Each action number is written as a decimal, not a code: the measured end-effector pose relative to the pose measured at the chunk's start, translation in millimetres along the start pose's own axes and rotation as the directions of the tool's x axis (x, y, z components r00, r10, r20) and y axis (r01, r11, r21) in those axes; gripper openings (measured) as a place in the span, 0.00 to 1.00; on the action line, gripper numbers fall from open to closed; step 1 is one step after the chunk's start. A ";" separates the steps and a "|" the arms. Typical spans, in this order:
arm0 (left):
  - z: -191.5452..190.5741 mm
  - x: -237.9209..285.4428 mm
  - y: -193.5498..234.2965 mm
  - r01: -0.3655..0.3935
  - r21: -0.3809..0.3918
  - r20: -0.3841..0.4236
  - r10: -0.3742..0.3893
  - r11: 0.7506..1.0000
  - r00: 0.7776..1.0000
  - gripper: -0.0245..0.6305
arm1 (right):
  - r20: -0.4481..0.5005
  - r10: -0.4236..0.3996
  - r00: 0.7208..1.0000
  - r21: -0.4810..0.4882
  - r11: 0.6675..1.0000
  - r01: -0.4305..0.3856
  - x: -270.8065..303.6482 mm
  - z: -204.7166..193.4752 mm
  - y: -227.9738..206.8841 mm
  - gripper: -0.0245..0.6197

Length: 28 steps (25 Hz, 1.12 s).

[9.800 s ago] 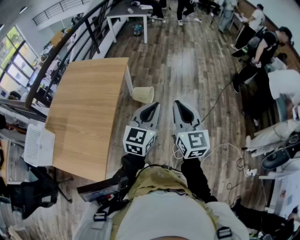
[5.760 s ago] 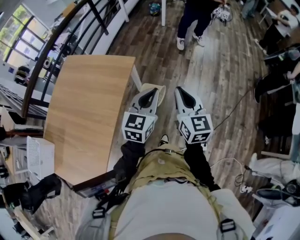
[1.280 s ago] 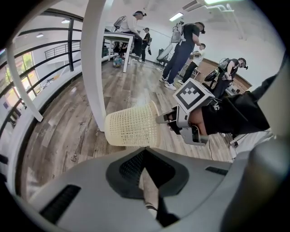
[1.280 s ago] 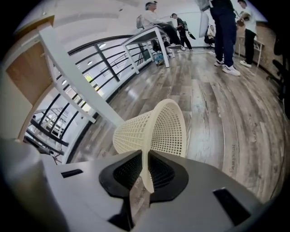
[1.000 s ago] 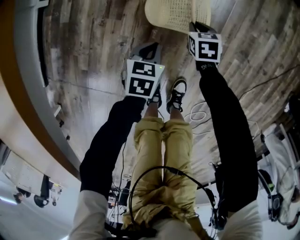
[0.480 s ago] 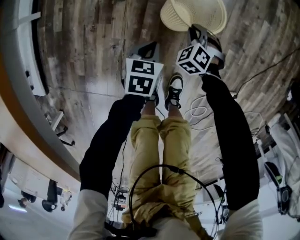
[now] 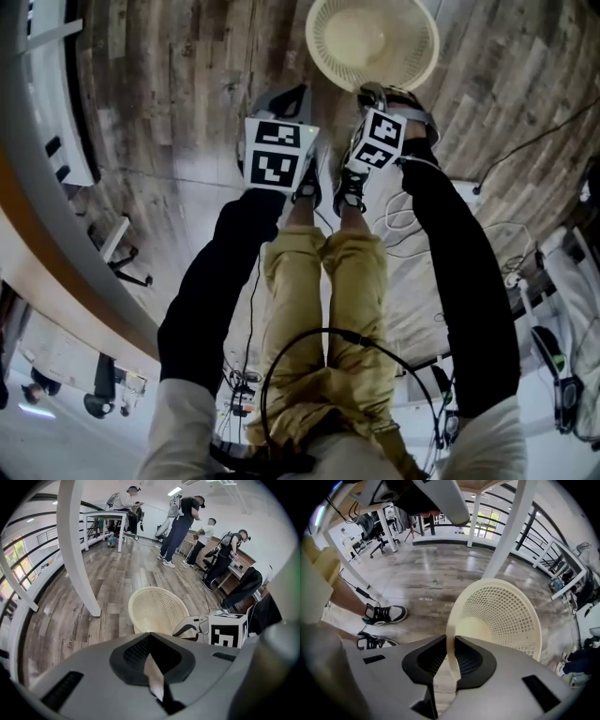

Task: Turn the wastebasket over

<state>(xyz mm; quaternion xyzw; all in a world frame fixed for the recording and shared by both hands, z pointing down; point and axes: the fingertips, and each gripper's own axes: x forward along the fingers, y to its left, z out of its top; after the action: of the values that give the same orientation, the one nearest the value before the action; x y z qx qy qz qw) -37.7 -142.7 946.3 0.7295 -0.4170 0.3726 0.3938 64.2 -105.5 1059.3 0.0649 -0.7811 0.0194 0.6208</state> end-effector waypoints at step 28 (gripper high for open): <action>103.1 -190.0 -105.0 0.027 0.136 0.127 -0.044 0.990 0.991 0.03 | 0.357 -0.303 0.883 0.677 0.736 -0.021 -322.1 35.9 -52.4 0.07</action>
<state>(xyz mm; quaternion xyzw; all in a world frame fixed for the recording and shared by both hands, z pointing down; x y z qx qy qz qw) 8.1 -138.3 710.4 0.7844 -0.4026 0.3444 0.3226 107.3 -136.5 735.2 0.3445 -0.8353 0.2315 0.3605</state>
